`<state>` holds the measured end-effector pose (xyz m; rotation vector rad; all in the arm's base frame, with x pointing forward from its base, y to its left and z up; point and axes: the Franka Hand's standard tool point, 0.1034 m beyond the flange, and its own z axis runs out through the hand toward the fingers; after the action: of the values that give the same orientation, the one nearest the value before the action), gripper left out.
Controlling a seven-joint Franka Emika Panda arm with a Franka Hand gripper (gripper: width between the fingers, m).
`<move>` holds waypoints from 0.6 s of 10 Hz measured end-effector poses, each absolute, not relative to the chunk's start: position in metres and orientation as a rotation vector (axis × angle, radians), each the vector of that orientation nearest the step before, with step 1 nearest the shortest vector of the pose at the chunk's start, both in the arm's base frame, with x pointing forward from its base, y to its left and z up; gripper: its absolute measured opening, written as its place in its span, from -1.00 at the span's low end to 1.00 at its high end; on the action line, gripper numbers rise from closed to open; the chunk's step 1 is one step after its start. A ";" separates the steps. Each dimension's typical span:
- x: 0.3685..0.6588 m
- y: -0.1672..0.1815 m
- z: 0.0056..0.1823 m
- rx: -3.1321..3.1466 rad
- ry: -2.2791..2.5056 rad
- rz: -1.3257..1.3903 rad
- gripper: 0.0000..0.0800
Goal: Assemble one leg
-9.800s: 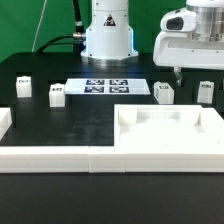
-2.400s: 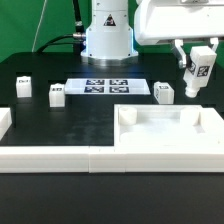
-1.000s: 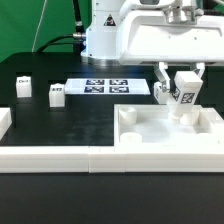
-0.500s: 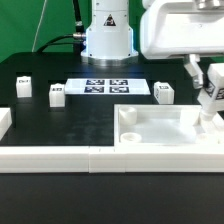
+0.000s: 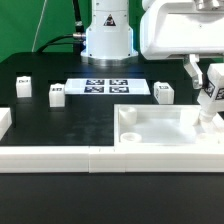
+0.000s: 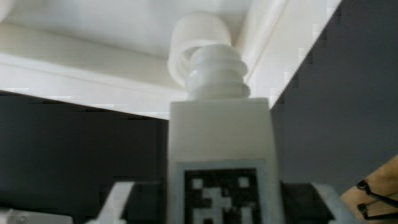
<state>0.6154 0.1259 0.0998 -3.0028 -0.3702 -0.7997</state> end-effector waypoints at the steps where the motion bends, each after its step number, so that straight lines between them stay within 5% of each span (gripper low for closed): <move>1: 0.615 0.127 0.097 -3.004 -0.371 -0.796 -0.27; 6: 0.623 0.123 0.086 -3.001 -0.373 -0.843 -0.27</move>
Offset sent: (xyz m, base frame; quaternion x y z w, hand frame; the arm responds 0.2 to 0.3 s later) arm 0.0141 0.0027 -0.0062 -0.0040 0.0079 0.0009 1.0000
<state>0.6228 0.1228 0.0861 -3.0005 -0.3726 -0.8430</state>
